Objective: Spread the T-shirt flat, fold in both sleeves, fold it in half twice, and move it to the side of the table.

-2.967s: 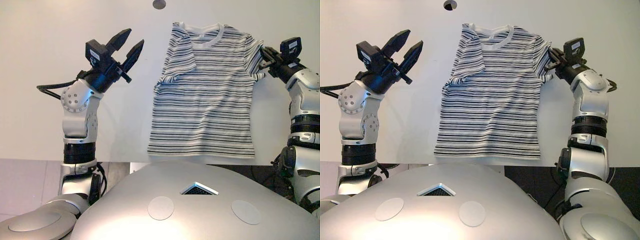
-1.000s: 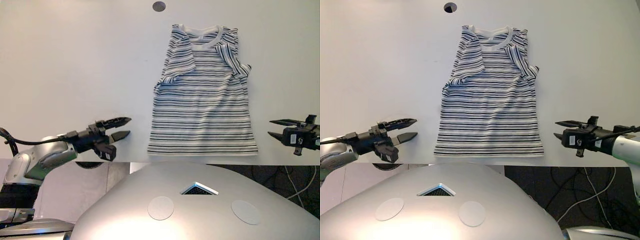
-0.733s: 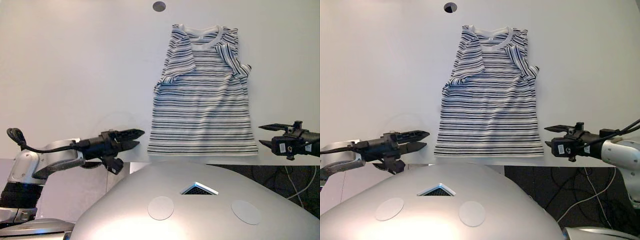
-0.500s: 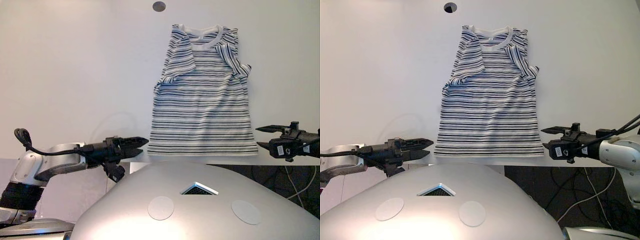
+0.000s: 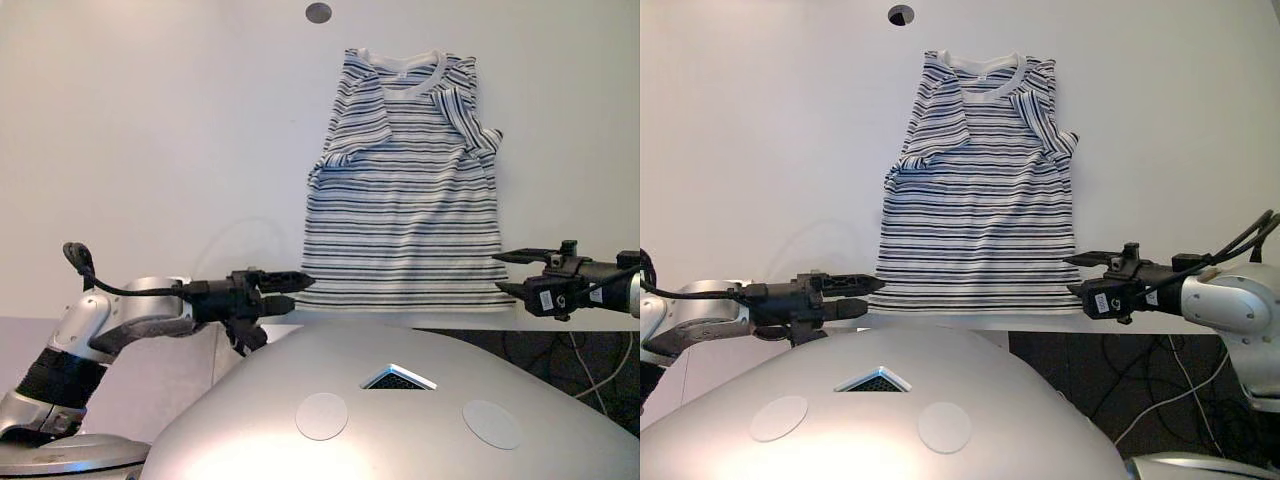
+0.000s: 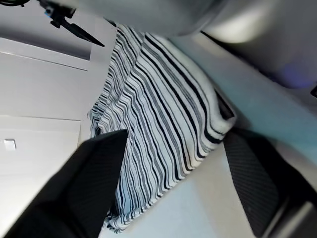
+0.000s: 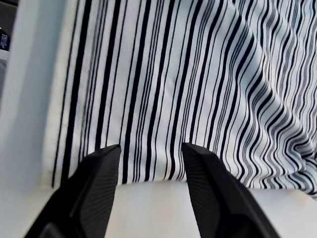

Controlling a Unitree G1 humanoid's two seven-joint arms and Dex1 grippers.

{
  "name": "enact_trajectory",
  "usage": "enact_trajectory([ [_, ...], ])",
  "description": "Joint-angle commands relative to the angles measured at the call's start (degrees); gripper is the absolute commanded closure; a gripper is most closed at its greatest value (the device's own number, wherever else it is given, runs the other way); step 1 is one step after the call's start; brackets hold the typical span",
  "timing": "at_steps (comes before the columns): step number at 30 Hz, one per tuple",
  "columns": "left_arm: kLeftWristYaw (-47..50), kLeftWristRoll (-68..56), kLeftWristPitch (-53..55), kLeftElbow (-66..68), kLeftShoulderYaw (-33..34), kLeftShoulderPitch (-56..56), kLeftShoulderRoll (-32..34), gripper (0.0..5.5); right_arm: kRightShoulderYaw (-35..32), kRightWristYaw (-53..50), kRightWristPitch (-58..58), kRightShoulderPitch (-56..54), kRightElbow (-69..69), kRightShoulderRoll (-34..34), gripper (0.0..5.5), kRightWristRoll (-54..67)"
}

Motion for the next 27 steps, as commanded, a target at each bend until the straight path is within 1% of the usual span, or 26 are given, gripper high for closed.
enact_trajectory([
  [1, -1.66, 0.84, 1.93, 2.1, -1.2, -0.42, 0.45, 2.02, 0.34, 0.12, 0.49, -0.32, -0.94, -0.71, 3.2, 0.53],
  [2, -1.24, 1.33, 1.65, 2.65, -1.43, -0.23, 0.49, 2.02, 0.32, 0.13, 0.46, -0.15, -1.05, -0.69, 3.2, 0.54],
  [3, -1.29, 1.29, 1.57, 3.15, -1.88, -0.16, 0.58, 2.22, 0.33, 0.14, 0.48, -0.09, -1.09, -0.67, 3.15, 0.61],
  [4, -1.5, 1.05, 1.63, 3.38, -2.31, -0.1, 0.69, 2.28, 0.33, 0.14, 0.45, -0.01, -1.05, -0.66, 3.15, 0.66],
  [11, -2.89, -0.2, 2.89, 3.54, -3.99, -0.45, 1.43, 3.43, -1.77, -0.5, -0.03, 0.91, 1.15, -0.81, 3.15, -0.1],
  [12, -2.75, 0.11, 2.94, 3.85, -4.19, -0.54, 1.24, 3.66, -2.18, -0.53, -0.11, 0.97, 1.27, -0.87, 3.15, -0.05],
  [14, -2.13, 1.15, 2.86, 4.84, -4.65, -0.85, 0.68, 3.88, -3.34, -0.5, -0.74, 0.95, 2.1, -1.19, 3.15, 0.24],
  [17, 0.39, 4.49, 1.96, 7.52, -4.86, -1.25, 0.11, 4.49, -5.99, -0.49, -5.41, 3.2, 4.97, -1.97, 3.15, -0.97],
  [21, 4.15, 7.84, 1.1, 10.14, -4.34, -1.17, 0.1, 5.02, -8.95, 0.29, -14.6, 6.12, 6.95, -3.47, 3.15, -1.53],
  [25, 6.85, 9.82, 0.4, 11.91, -4.28, -1.6, 0.66, 5.42, -10.93, 1.23, -22.03, 8.85, 10.77, -5.63, 3.15, -3.51],
  [27, 7.97, 10.54, 0.42, 12.37, -4.3, -1.59, 0.75, 5.47, -9.71, 1.13, -23.3, 8.12, 12.46, -6.52, 3.15, -4.88],
])
